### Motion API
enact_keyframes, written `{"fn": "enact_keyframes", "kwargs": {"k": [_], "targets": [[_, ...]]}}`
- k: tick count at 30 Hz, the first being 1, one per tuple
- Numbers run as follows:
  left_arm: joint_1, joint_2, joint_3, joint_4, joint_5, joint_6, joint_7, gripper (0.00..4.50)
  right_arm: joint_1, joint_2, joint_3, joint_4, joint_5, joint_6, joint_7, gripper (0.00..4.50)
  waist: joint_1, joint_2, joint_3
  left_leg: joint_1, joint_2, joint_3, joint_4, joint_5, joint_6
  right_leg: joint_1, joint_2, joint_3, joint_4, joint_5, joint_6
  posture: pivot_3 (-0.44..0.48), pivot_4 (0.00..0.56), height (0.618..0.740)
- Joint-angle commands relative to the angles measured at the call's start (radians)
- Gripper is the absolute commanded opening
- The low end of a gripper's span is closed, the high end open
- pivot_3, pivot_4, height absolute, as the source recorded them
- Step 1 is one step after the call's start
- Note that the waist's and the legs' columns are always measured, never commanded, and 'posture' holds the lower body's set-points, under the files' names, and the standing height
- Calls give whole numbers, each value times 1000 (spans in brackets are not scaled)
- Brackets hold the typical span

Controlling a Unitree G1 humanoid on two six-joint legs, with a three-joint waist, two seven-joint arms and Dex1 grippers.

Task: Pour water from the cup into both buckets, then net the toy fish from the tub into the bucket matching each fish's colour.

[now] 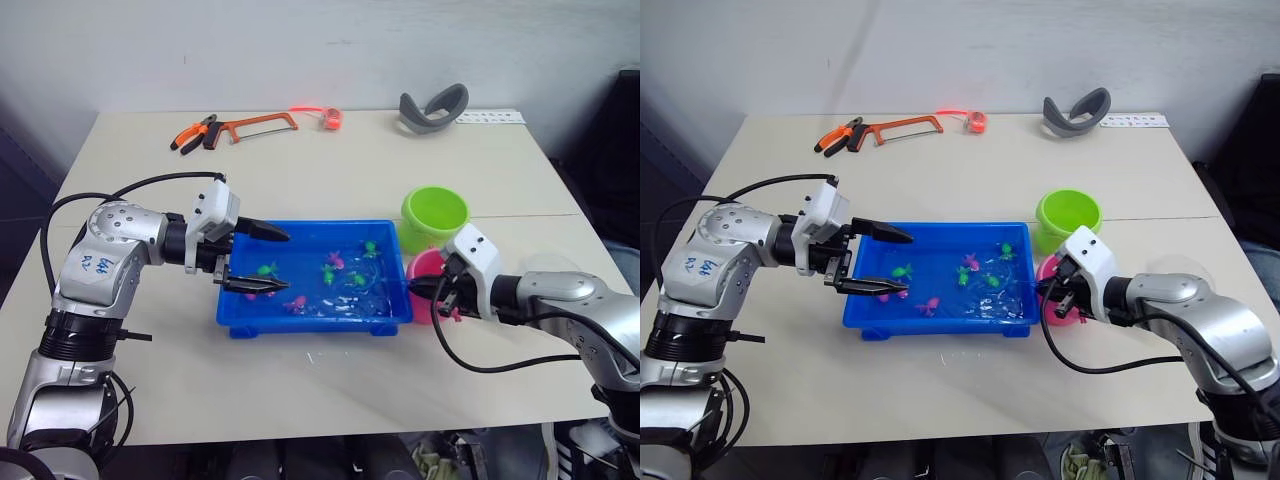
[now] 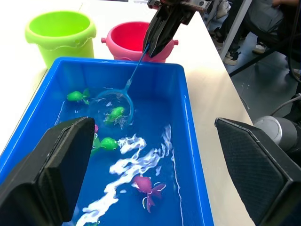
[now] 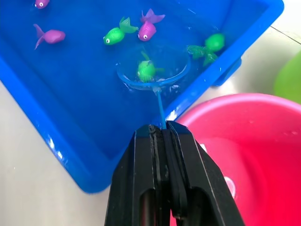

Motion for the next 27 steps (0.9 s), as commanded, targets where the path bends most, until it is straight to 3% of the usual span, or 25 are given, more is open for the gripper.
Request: {"fn": "enact_keyframes", "kwargs": {"k": [1, 10, 27], "targets": [[-7, 3, 9, -19, -11, -19, 3, 4452, -34, 20, 6, 1, -9, -11, -10, 0, -1, 0, 0, 0, 0, 0, 0, 0, 0, 0, 0, 0, 0, 0, 0, 0, 150, 740], [-13, 15, 24, -27, -22, -6, 13, 4452, -111, 57, 75, 60, -61, -21, -18, 0, -1, 0, 0, 0, 0, 0, 0, 0, 0, 0, 0, 0, 0, 0, 0, 0, 150, 740], [94, 162, 119, 65, -13, -14, 8, 4452, -259, 156, 195, 137, -123, -35, 14, 0, -8, 0, 0, 0, 1, 2, 0, 0, 0, -2, 0, -2, 1, 0, 0, 0, 150, 740]]}}
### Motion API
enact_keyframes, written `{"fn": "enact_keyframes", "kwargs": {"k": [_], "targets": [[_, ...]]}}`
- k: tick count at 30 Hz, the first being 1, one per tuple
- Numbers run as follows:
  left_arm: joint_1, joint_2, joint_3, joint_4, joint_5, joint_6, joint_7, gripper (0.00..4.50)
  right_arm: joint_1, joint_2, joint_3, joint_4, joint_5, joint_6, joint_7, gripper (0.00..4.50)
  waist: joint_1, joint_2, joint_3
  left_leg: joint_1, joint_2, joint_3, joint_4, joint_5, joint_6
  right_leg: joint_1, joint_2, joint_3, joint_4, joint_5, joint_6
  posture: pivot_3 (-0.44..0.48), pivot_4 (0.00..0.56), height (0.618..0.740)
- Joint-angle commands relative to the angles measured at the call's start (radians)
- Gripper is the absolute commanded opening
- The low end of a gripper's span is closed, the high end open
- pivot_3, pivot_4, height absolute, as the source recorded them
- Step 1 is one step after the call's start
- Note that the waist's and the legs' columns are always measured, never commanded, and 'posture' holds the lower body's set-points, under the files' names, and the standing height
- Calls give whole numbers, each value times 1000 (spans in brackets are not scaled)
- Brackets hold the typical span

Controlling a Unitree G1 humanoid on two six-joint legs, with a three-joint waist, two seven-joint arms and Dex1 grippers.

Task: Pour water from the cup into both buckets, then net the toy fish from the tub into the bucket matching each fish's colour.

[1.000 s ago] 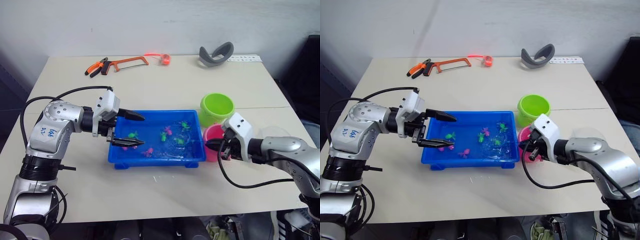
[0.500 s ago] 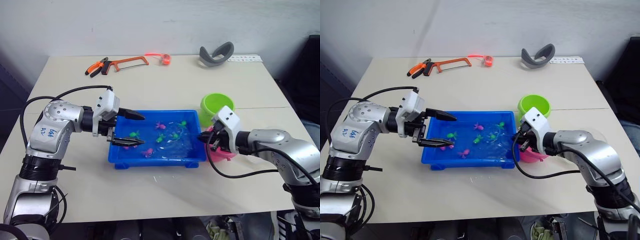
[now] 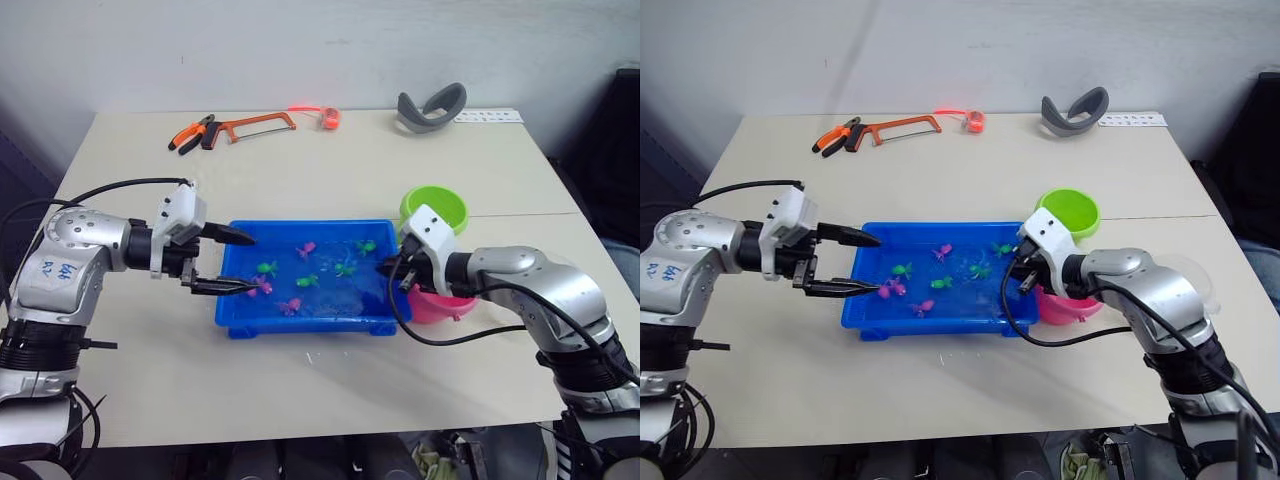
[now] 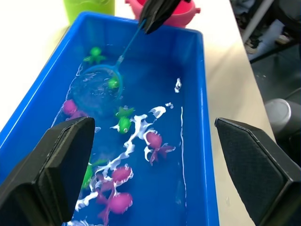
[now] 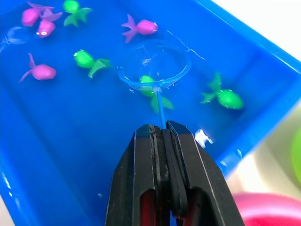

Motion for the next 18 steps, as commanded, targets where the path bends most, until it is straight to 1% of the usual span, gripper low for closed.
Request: {"fn": "enact_keyframes", "kwargs": {"k": [1, 10, 14, 18], "targets": [[9, 25, 50, 21, -7, -18, 11, 4452, -35, 14, 13, -4, -11, -16, 17, 0, 0, 0, 0, 0, 0, 0, 0, 0, 0, 0, 0, 0, 0, 0, 0, 0, 150, 740], [9, 30, 63, 20, -11, -18, 23, 4452, -48, 58, 76, 61, -60, -50, 30, 0, -1, 0, 0, 0, 0, 0, 0, 0, 0, 0, 0, 0, 0, 0, 0, 0, 150, 740], [17, 39, 66, 29, -6, -26, 20, 4452, -60, 101, 82, 90, -73, -55, 25, 0, -2, 0, 0, 0, 0, 1, 0, 0, 0, -1, 0, -1, 1, 0, 0, 0, 150, 740], [25, 58, 68, 61, 5, -46, 17, 4452, -87, 150, 83, 126, -89, -65, 16, 0, -17, 0, 0, 0, 0, 1, 0, 0, 0, -1, 0, -1, 2, 0, 0, 0, 150, 740]]}}
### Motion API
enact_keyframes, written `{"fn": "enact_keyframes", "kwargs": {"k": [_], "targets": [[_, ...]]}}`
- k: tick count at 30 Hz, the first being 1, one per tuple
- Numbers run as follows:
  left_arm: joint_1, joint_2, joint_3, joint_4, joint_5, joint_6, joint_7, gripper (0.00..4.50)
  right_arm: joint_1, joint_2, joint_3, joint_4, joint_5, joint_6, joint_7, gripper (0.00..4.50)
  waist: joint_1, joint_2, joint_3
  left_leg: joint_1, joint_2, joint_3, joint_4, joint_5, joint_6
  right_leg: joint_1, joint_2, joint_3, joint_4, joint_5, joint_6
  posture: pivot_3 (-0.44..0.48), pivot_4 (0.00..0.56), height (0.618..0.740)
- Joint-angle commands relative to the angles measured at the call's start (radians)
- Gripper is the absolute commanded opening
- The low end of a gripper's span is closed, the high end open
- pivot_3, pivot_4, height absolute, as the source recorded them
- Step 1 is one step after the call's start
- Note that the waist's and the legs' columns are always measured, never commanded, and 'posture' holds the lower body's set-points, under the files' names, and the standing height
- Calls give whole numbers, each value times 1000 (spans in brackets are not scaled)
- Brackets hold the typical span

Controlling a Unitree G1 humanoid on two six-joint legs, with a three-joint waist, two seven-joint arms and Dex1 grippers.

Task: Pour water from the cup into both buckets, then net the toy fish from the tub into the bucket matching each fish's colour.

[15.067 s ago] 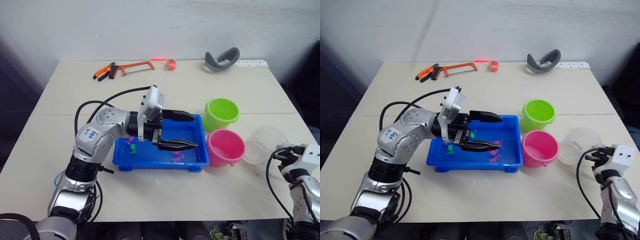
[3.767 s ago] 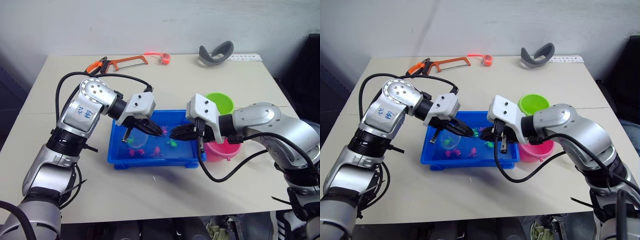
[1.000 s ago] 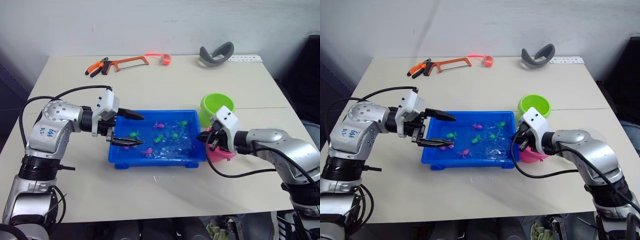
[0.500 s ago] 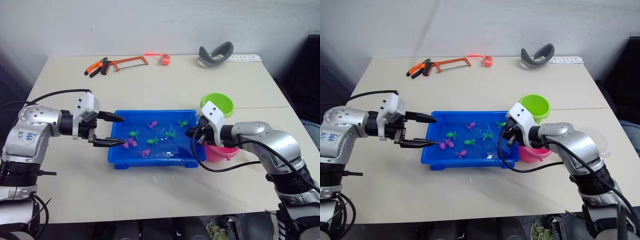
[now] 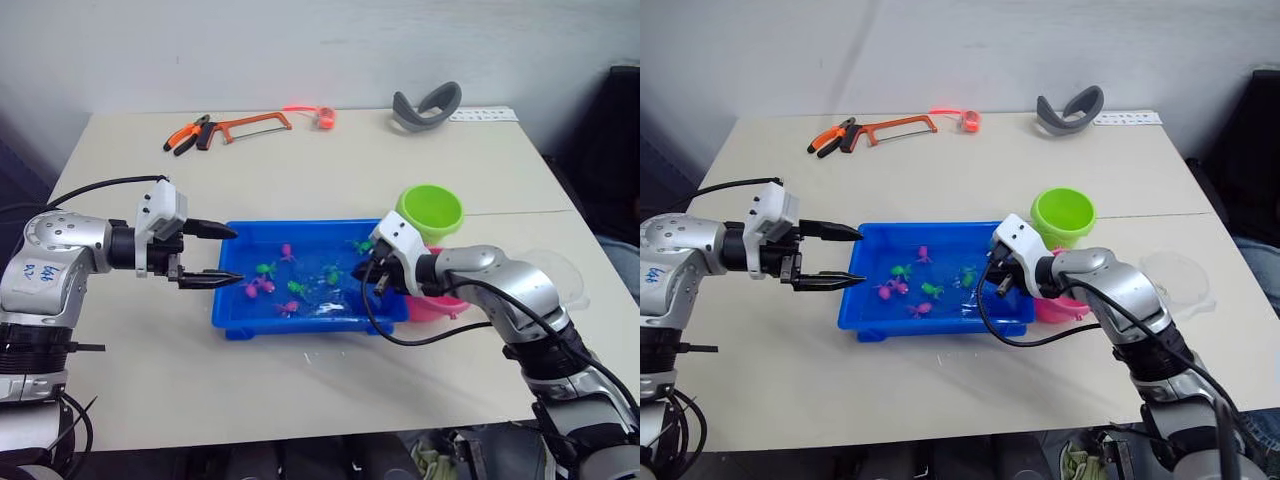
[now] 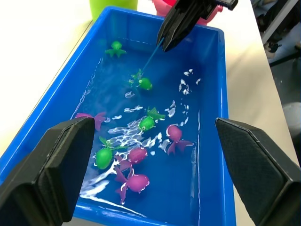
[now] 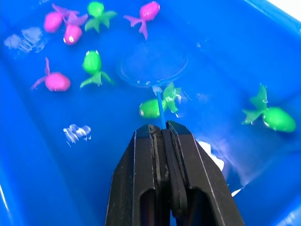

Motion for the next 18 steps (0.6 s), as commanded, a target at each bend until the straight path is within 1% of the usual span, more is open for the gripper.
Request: {"fn": "enact_keyframes", "kwargs": {"k": [1, 8, 18], "targets": [[1, 30, 37, 37, 7, -30, -4, 4452, -38, 39, -5, 17, -18, -26, -10, 0, -4, 0, 0, 0, 0, 0, 0, 0, 0, 0, 0, 0, 1, 0, 0, 0, 150, 740], [-14, 48, 35, 123, 35, -90, -5, 4452, -63, 111, -17, 54, -27, -27, -19, 0, -5, 0, 0, 0, 0, 0, 0, 0, 0, -1, 0, 0, 2, 0, 0, 0, 150, 740], [-24, 42, 31, 167, 40, -125, 1, 4452, -94, 199, -76, 69, 13, 1, -28, 0, -6, 0, 0, 0, 0, 0, 0, 0, 0, -1, -1, 0, 3, 0, 0, 0, 150, 740]]}}
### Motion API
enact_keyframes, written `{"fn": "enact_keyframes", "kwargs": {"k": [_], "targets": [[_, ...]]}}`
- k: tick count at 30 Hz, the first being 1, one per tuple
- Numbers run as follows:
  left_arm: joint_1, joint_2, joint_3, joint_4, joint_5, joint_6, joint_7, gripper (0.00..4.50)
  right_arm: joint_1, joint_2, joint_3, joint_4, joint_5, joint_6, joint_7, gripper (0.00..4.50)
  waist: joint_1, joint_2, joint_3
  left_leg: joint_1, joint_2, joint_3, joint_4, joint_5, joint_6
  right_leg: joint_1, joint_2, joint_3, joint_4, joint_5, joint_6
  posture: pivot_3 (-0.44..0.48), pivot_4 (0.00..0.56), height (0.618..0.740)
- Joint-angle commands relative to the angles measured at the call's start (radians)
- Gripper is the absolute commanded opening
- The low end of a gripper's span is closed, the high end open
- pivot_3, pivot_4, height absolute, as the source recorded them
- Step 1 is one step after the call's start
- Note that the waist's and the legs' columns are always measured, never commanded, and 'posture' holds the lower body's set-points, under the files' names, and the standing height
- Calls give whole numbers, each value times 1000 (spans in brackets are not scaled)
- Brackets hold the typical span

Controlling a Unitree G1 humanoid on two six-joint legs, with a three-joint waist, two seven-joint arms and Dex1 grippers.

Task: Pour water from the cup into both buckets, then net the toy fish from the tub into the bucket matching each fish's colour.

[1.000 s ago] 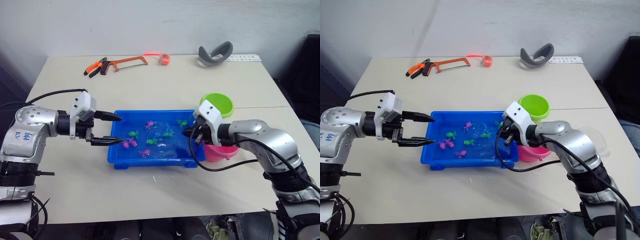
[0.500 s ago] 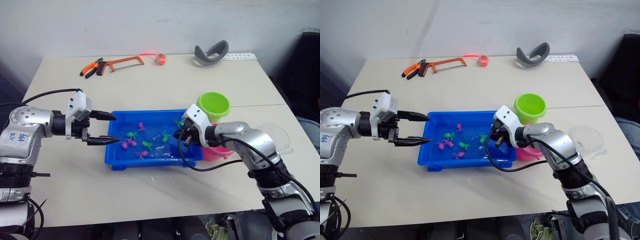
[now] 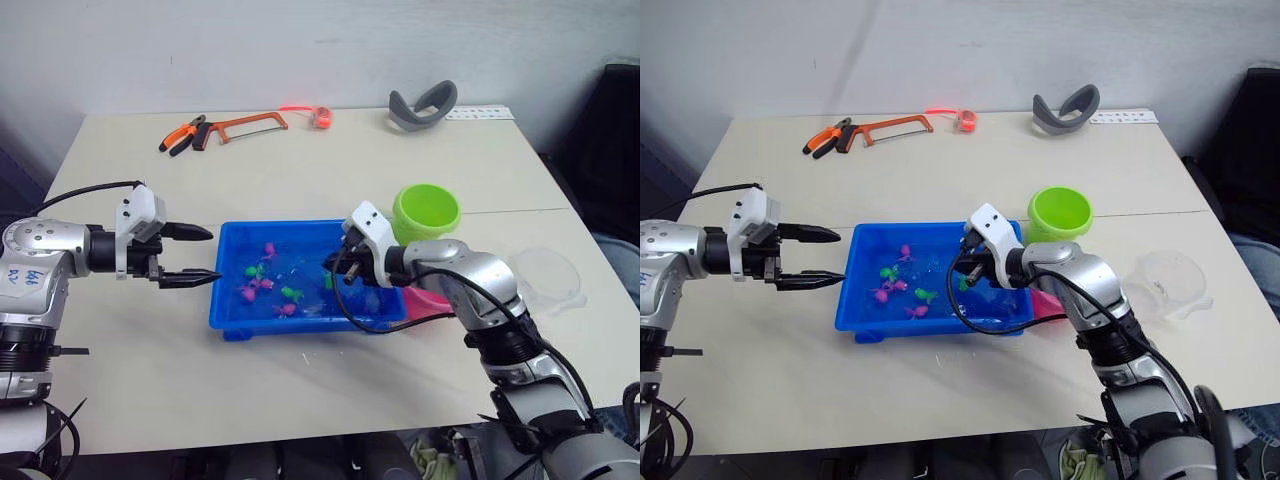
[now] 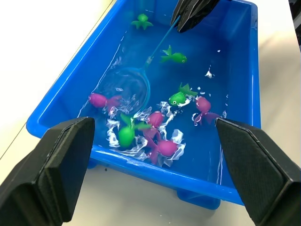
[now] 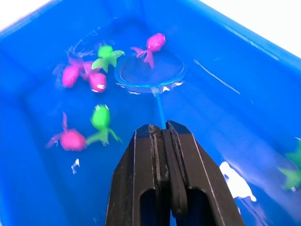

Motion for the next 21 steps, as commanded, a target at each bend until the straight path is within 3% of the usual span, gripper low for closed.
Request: {"fn": "enact_keyframes", "kwargs": {"k": [1, 13, 21], "targets": [[-27, 7, 28, 18, 4, -25, 3, 4452, -28, 17, -57, -36, 35, 16, -5, 0, 0, 0, 0, 0, 0, 0, 0, 0, 0, 0, 0, 0, 0, 0, 0, 0, 150, 740], [-66, -2, 19, 67, 13, -52, -7, 4452, 28, -44, -41, -111, 32, -40, 48, 0, 0, 0, 0, 0, 0, 0, 0, 0, 0, 0, 0, 0, 0, 0, 0, 0, 150, 740], [-108, -61, -19, -23, -28, 16, -42, 4452, 136, -185, -74, -324, 57, -83, 111, 0, 4, 0, 0, -1, 0, 0, 0, 0, 0, 0, 0, 0, -1, 0, 0, 0, 150, 740]]}}
